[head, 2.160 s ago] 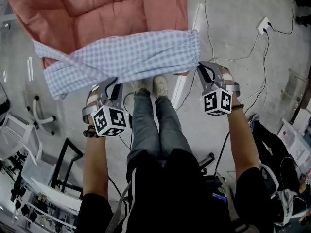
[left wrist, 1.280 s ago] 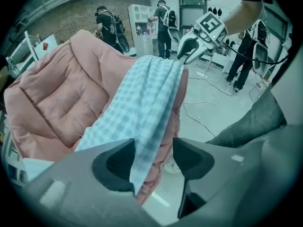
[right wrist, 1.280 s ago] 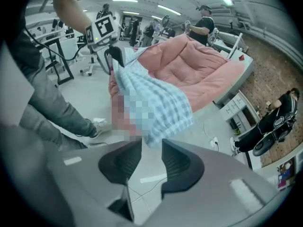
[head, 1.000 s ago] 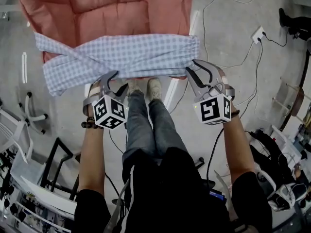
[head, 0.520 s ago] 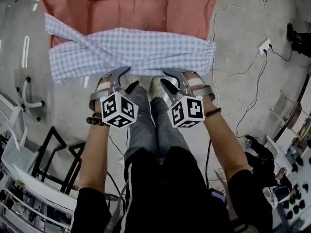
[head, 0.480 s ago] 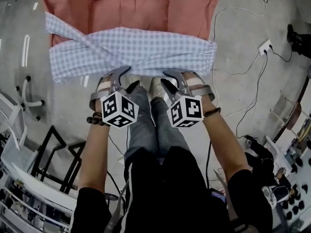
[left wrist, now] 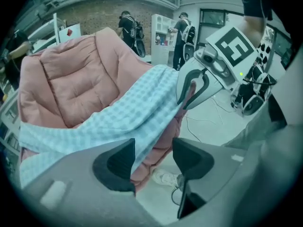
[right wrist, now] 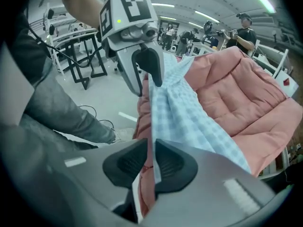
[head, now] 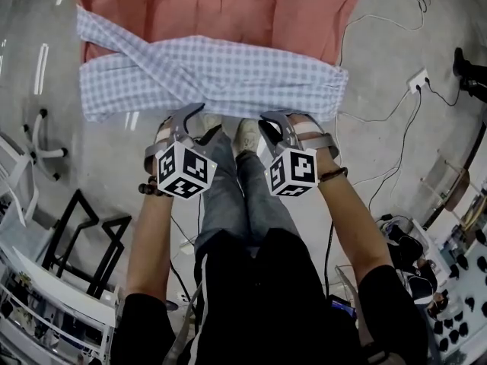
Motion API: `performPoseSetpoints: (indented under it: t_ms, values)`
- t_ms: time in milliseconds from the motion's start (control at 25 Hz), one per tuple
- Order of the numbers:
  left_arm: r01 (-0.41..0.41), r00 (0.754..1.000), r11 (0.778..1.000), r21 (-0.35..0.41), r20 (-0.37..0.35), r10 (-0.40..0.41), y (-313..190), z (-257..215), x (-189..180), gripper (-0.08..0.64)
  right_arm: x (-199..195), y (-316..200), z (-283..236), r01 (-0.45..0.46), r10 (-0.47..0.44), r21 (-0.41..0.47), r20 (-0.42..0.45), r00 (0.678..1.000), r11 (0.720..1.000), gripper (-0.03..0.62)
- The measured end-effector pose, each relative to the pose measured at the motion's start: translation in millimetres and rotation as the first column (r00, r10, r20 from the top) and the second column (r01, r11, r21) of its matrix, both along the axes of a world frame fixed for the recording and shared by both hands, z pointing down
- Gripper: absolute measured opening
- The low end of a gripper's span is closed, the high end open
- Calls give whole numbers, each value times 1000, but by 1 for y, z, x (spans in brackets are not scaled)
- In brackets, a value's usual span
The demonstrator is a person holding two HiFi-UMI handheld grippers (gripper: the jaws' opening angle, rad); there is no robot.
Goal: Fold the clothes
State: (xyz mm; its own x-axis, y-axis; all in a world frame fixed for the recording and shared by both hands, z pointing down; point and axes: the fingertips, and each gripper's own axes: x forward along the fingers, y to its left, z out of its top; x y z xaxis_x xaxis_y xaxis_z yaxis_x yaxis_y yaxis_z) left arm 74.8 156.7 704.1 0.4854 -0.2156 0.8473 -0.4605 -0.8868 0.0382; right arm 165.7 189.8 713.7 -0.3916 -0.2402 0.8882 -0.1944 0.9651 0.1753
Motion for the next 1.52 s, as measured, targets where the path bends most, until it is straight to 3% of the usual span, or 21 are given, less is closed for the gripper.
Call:
performPoseSetpoints:
  t_ms: [160, 360, 640, 880, 1120, 1320, 1520]
  values:
    - [91, 996, 995, -41, -23, -92, 8, 5, -2, 255, 2, 3, 5, 20, -20, 5, -23, 1000, 1000, 63]
    - [91, 996, 995, -33, -15, -92, 12, 5, -7, 255, -4, 6, 0, 9, -9, -17, -4, 1000, 1000, 86]
    - [89, 995, 996, 3, -40, -89, -5, -24, -6, 256, -11, -6, -35, -73, 78, -51, 103, 992, 996, 117]
    - [99, 993, 995, 22, -60, -98, -10, -78, -20, 262, -32, -25, -90, -123, 135, -71, 194, 972, 990, 130]
    - [128, 990, 991, 50, -67, -124, -39, -106, -77, 262, -87, -67, -113, -135, 145, -58, 238, 960, 989, 130]
    - [146, 987, 986, 77, -82, -139, -82, -113, -164, 261, -155, -108, -107, -156, 163, -46, 232, 959, 987, 130]
    - [99, 992, 991, 90, -85, -91, -142, -121, -255, 255, -236, -165, -107, -219, 223, -42, 225, 948, 975, 130]
